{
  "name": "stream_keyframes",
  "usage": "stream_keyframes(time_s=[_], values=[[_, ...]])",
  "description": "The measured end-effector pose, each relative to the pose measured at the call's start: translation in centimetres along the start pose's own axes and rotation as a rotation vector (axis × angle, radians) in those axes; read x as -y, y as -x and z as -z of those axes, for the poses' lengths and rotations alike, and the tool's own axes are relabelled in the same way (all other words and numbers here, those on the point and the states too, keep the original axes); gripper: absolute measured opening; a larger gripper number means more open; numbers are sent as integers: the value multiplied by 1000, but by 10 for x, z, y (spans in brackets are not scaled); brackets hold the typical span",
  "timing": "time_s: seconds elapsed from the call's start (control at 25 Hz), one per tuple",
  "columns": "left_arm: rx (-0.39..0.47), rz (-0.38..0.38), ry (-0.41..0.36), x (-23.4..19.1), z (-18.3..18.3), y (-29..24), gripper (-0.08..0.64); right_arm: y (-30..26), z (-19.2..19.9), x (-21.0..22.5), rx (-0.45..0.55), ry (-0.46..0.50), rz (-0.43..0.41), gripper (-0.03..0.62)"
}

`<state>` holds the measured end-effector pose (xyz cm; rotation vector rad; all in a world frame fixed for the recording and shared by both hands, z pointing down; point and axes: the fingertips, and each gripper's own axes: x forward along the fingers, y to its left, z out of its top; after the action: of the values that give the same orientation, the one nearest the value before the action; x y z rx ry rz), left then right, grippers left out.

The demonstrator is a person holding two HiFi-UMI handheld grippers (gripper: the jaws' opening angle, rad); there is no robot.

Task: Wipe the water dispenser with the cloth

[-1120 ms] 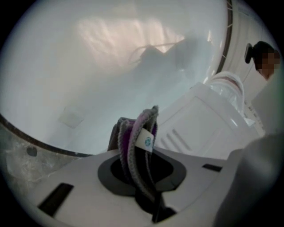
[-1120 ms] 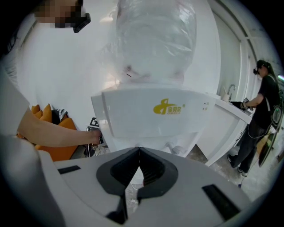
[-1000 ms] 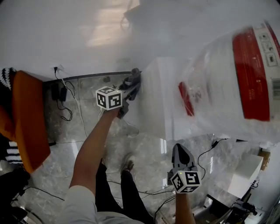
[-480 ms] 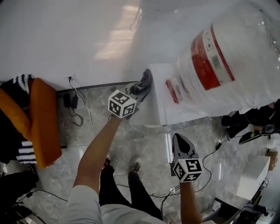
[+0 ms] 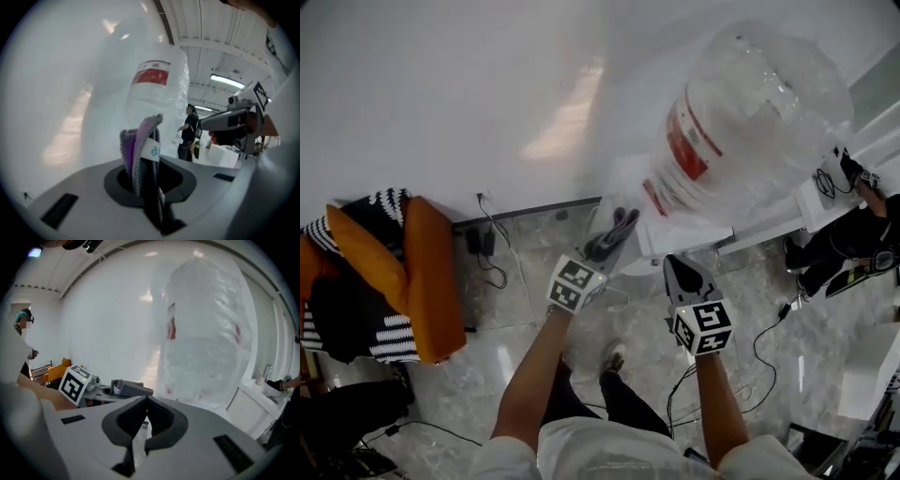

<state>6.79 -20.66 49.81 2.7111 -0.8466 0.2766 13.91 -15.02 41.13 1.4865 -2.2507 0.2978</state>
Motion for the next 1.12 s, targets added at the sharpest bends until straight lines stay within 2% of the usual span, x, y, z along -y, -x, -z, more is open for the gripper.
stream_keyframes(time_s=[0.2,0.32,0.52,0.8,1.12], values=[[9,-119,-19,0,-56,65,52,11,-57,-5,104,19,-26,14],[42,-174,-40,5,-97,97,52,24,-91,-8,162,42,-48,14],[88,-238,-162,8,-159,135,52,40,-138,-14,261,71,-69,14],[181,-260,-279,29,-232,163,52,73,-191,-11,354,142,-59,14],[226,-219,-343,58,-262,173,52,104,-220,-12,420,191,-35,14]])
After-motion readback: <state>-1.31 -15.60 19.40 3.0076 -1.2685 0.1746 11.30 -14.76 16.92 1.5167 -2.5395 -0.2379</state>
